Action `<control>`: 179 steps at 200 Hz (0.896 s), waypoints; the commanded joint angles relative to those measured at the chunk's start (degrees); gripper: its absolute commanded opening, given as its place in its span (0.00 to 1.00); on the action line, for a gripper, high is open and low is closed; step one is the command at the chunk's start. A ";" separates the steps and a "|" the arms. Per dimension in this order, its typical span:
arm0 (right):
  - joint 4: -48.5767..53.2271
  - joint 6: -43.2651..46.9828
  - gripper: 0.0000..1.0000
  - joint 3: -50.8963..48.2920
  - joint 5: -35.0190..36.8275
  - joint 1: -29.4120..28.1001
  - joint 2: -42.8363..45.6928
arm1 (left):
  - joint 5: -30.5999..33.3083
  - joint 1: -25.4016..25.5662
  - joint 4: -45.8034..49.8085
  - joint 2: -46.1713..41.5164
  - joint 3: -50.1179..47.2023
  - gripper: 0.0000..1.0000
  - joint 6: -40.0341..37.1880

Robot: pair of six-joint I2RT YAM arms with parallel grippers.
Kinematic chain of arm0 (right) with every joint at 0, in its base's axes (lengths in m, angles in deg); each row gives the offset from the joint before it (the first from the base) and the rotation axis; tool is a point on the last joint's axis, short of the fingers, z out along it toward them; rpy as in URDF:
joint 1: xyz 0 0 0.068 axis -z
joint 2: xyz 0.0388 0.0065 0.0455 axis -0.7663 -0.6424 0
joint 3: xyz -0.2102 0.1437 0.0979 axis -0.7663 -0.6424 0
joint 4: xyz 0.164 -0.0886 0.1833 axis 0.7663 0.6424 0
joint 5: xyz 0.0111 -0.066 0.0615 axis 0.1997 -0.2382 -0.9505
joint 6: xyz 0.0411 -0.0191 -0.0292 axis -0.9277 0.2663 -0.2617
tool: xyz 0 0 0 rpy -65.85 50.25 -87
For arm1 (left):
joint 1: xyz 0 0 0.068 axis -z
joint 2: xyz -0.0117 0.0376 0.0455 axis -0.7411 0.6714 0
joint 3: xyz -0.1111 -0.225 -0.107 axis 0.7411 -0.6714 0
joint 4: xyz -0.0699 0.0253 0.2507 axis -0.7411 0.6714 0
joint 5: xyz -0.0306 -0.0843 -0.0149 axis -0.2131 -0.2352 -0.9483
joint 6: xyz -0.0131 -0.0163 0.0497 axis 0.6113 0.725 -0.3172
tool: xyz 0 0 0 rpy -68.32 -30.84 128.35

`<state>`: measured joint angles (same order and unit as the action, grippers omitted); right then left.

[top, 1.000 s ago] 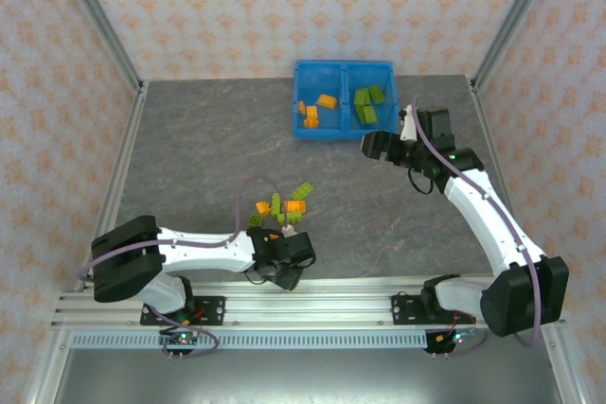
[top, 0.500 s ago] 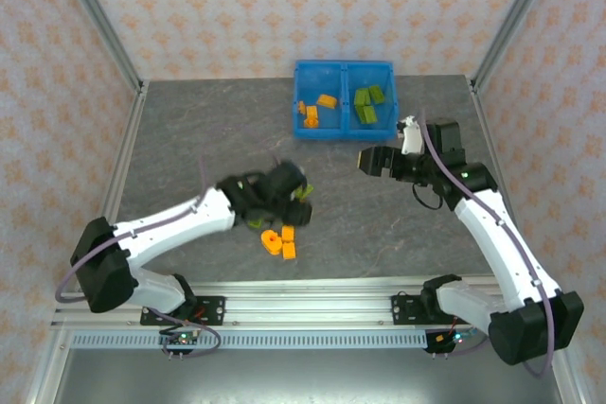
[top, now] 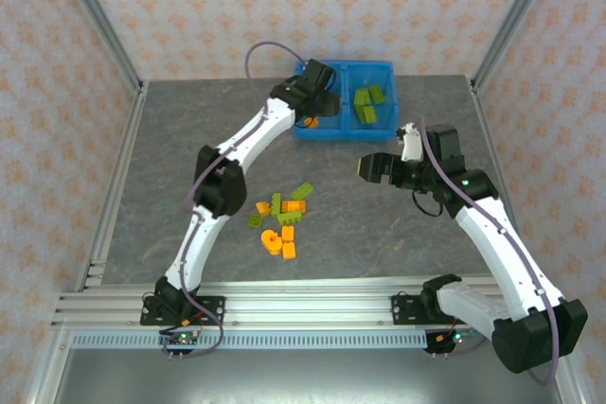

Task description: Sort the legos into containers by color

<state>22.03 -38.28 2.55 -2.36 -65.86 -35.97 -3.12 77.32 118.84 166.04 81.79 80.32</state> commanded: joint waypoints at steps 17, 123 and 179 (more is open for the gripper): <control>-2.59 -3.92 0.93 -1.81 3.46 -0.28 3.30 | -3.06 -1.28 1.84 4.72 8.29 0.48 -0.58; -3.60 -1.39 0.93 -0.86 7.56 -1.73 2.02 | -8.71 -1.02 3.01 -9.26 4.99 0.72 -3.34; -6.79 7.82 0.93 -2.31 12.20 -16.55 -3.56 | -3.14 -2.80 -2.25 -42.60 -30.37 0.85 -12.29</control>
<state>17.72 -36.09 1.19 6.87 -75.94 -36.24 -10.22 75.79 118.05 135.88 62.79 73.81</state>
